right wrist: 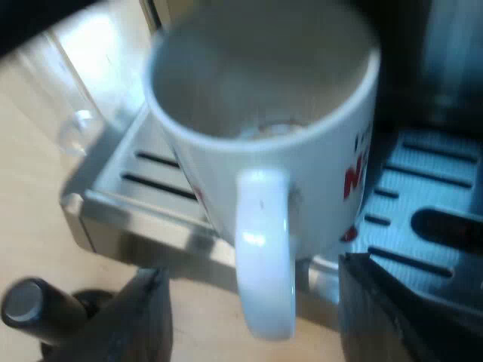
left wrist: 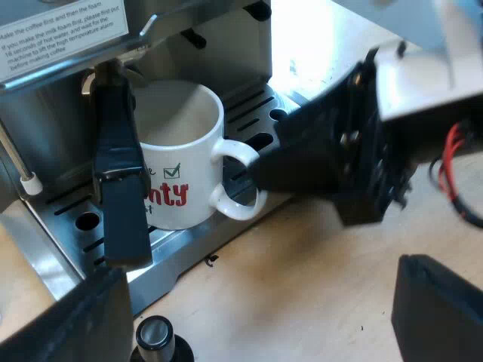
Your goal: Place mug into machine
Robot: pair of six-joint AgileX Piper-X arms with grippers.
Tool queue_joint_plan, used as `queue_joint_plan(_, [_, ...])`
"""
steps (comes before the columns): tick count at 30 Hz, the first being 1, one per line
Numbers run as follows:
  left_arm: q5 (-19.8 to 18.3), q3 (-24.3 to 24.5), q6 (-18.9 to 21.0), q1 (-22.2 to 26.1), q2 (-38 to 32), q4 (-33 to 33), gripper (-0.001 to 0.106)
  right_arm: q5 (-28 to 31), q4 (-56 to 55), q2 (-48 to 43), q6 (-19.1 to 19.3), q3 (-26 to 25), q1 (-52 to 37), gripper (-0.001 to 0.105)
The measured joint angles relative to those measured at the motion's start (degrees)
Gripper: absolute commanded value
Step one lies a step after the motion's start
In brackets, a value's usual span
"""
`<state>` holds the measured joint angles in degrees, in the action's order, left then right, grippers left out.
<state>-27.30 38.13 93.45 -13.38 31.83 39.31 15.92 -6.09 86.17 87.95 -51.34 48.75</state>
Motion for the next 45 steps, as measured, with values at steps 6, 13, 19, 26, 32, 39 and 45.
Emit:
queue_joint_plan(6, [0.0, 0.0, 0.0, 0.0, 0.0, 0.0, 0.072, 0.2, 3.6, 1.6, -0.1, 0.0, 0.0, 0.051])
queue_joint_plan(13, [0.0, 0.0, 0.0, 0.0, 0.0, 0.0, 0.072, 0.2, 5.5, 4.1, 0.2, 0.0, 0.0, 0.051])
queue_joint_plan(19, [0.0, 0.0, 0.0, 0.0, 0.0, 0.0, 0.072, 0.4, 8.2, 5.9, 1.4, -0.4, 0.0, 0.051])
queue_joint_plan(26, [0.0, 0.0, 0.0, 0.0, 0.0, 0.0, 0.072, 0.7, 8.7, 8.2, 3.6, -2.6, 0.0, 0.051])
queue_joint_plan(32, [0.0, 0.0, 0.0, 0.0, 0.0, 0.0, 0.072, 1.8, 9.0, 9.7, 5.3, -4.1, 0.0, 0.051])
queue_joint_plan(39, [0.0, 0.0, 0.0, 0.0, 0.0, 0.0, 0.072, 3.3, 10.6, 10.6, 5.7, -4.3, -0.2, 0.051])
queue_joint_plan(45, [0.0, 0.0, 0.0, 0.0, 0.0, 0.0, 0.072, 4.2, 14.6, 12.3, 5.8, -4.3, -0.2, 0.051])
